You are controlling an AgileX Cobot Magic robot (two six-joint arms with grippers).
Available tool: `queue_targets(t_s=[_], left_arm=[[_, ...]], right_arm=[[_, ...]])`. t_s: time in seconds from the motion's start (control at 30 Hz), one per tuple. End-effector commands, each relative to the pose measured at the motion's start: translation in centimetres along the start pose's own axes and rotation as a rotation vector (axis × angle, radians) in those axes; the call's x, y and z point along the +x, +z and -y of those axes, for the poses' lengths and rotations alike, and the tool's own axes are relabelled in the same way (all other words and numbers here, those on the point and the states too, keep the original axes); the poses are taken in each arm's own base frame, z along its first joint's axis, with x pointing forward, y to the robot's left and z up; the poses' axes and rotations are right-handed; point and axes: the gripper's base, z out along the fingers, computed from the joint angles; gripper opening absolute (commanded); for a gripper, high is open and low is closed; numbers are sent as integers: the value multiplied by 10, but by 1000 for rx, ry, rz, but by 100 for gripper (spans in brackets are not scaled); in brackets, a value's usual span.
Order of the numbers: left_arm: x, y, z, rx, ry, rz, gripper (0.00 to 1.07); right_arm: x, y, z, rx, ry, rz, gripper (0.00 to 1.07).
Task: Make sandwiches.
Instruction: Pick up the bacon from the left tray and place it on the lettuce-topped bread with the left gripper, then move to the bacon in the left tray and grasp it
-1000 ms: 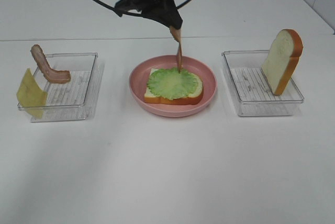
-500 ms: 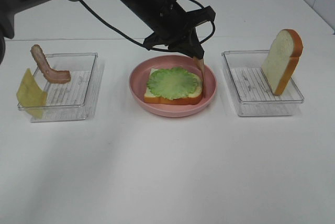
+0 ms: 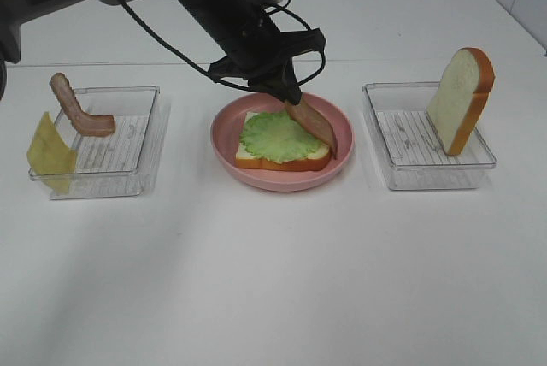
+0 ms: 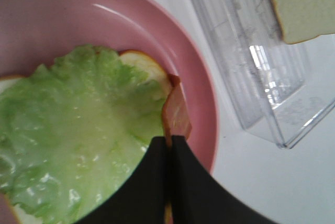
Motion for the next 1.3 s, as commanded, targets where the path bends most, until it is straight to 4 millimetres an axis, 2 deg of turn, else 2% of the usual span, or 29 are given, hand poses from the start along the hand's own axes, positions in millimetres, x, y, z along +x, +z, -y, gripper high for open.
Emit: queue_targets(t_s=[0.03,0.27,0.73,0.77,0.8,0.83,0.87,0.9,0.93,0.97,1.0,1.03,1.07,1.1,1.13,1.17,1.3], left_arm=[[0,-5,-2,-42,2,-14,0],[4,-6,-14,-170,39,-54,0],[4,-6,-15,-182,45,-55,0],[3,-6,-15,-182,46,-52,5],[3,-6,-15,-182,46,-52,5],[2,-6,-15,-181,48,-39,16],[2,-6,-15,-181,48,-39,16],[1,-6,-15,-179,50,-27,24],[-1,-7,-14,-178,52,-10,44],[-1,-7,-14,-178,52,-10,44],[-1,-9,-13,-178,54,-4,56],[-2,-12,-12,-184,61,1,77],[-2,-12,-12,-184,61,1,77],[-3,-17,-10,-201,75,10,96],[-3,-17,-10,-201,75,10,96],[-4,-21,-9,-211,85,17,102],[-6,-36,-6,-240,110,24,102]], right_arm=[[2,-2,0,2,-5,33,94],[2,-2,0,2,-5,33,94],[2,-2,0,2,-5,33,94],[2,-2,0,2,-5,33,94],[2,-2,0,2,-5,33,94],[2,-2,0,2,-5,33,94],[2,-2,0,2,-5,33,94],[2,-2,0,2,-5,33,94],[2,-2,0,2,-5,33,94],[2,-2,0,2,-5,33,94],[2,-2,0,2,-5,33,94],[2,-2,0,2,-5,33,94],[2,-2,0,2,-5,33,94],[2,-2,0,2,-5,33,94],[2,-2,0,2,-5,33,94],[2,-2,0,2,-5,33,94],[2,-2,0,2,-5,33,94]])
